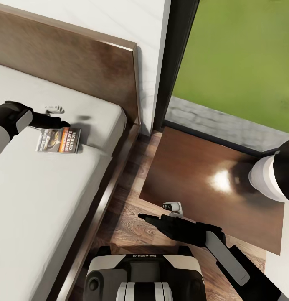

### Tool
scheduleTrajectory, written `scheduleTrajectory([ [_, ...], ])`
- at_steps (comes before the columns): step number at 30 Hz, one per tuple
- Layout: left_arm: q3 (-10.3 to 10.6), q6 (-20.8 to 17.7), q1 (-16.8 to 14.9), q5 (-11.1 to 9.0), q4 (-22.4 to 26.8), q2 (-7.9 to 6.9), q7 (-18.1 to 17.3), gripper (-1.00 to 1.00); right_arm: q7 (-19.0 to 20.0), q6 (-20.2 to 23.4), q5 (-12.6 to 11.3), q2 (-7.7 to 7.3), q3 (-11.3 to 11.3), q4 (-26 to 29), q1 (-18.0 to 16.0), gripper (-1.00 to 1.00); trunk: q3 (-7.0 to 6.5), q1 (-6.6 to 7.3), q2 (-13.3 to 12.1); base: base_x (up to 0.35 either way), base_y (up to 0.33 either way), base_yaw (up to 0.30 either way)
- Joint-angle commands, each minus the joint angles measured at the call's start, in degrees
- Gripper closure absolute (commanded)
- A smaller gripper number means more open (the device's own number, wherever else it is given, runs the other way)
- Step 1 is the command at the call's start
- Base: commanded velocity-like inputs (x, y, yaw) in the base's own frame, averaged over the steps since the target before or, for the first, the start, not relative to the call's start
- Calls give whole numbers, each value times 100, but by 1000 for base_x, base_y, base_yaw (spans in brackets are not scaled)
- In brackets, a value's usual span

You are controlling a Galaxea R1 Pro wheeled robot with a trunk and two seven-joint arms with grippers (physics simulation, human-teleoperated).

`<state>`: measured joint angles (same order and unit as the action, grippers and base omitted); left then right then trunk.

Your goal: In the bedroom, move the book from the bed onto either nightstand, and place the two sandals side by side next to the bed.

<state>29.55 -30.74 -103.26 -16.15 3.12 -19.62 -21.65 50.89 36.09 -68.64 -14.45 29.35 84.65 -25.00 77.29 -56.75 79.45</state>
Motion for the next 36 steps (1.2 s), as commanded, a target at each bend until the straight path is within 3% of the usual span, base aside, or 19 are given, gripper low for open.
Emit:
scheduleTrajectory([
  [1,48,-35,-1,-55,-13,-5,-56,-100,-9,38,-53,-4,10,-1,-4,-100,2,0,2,0,0,0],
  [18,51,-37,6,-47,-139,-11,-510,-100,-5,38,-53,-5,3,-1,-4,-100,2,0,2,0,0,0],
  [36,51,-37,16,-46,-210,-26,-576,-100,0,38,-55,-6,1,-1,-4,-100,2,0,2,0,0,0],
])
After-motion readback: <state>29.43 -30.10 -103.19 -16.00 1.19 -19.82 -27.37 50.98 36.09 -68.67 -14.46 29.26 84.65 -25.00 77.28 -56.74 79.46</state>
